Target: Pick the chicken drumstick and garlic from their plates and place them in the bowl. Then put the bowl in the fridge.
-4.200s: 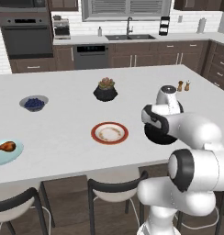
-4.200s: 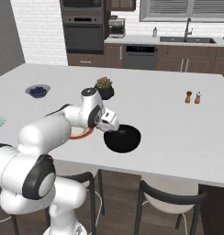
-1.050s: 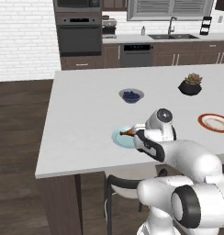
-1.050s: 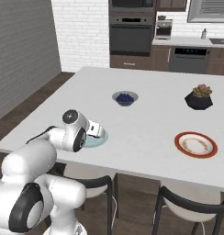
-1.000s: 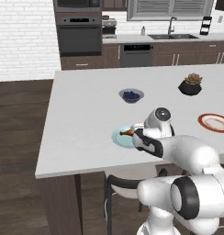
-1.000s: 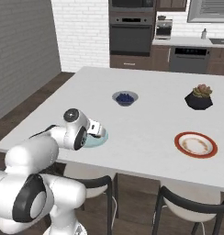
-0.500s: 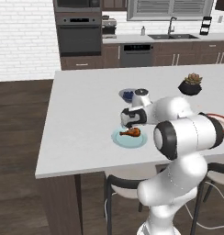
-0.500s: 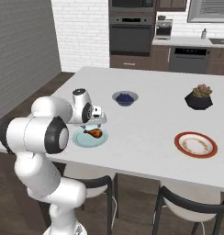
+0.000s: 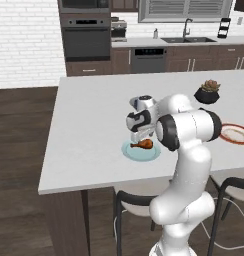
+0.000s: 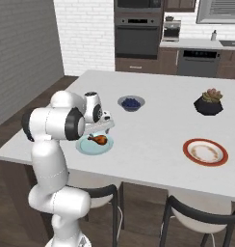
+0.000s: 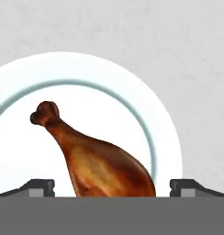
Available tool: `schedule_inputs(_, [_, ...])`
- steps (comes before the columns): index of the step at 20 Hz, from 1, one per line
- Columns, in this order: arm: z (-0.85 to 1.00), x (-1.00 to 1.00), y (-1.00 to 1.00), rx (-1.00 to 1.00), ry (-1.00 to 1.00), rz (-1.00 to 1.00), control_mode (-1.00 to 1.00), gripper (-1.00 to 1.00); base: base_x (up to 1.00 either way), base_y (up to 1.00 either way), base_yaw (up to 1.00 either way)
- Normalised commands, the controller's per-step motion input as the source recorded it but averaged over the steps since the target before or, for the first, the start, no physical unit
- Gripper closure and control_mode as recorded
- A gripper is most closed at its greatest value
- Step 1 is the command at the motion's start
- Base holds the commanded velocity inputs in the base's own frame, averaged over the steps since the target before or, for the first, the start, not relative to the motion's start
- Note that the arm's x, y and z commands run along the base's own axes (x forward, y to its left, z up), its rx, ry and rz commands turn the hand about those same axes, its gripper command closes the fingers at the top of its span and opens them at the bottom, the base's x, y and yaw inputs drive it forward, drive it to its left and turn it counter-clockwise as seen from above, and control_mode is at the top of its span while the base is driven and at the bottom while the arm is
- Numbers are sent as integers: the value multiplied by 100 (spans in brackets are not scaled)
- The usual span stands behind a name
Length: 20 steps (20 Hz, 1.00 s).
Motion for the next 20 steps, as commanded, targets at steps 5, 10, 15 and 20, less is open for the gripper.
schedule_inputs(5, [-40, -1, 0, -7, 4, 9, -100, -100, 0, 0, 0])
schedule_inputs(10, [-44, 0, 0, -6, 0, 13, -100, 100, 0, 0, 0])
schedule_inputs(15, [-18, -1, 0, -4, 1, 6, -100, 100, 0, 0, 0])
schedule_inputs(20, [44, -72, -11, 3, -18, -1, -100, 100, 0, 0, 0])
